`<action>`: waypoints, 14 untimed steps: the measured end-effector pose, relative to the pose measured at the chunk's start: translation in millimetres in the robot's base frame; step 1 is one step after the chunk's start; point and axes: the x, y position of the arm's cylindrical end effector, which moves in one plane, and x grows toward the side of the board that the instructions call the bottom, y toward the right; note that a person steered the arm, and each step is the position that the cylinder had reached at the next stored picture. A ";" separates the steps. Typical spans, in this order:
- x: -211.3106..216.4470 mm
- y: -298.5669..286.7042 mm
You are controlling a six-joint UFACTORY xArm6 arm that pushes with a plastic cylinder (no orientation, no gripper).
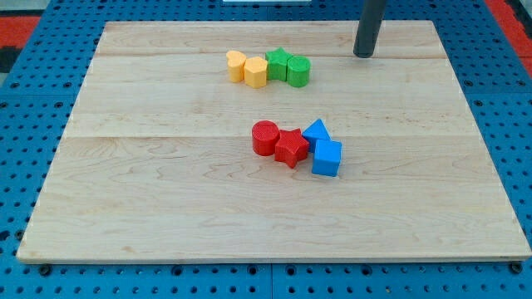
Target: Push the red circle towards the middle left end
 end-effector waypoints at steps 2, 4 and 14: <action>8.6 -5.5; 21.8 -23.2; 84.1 -347.2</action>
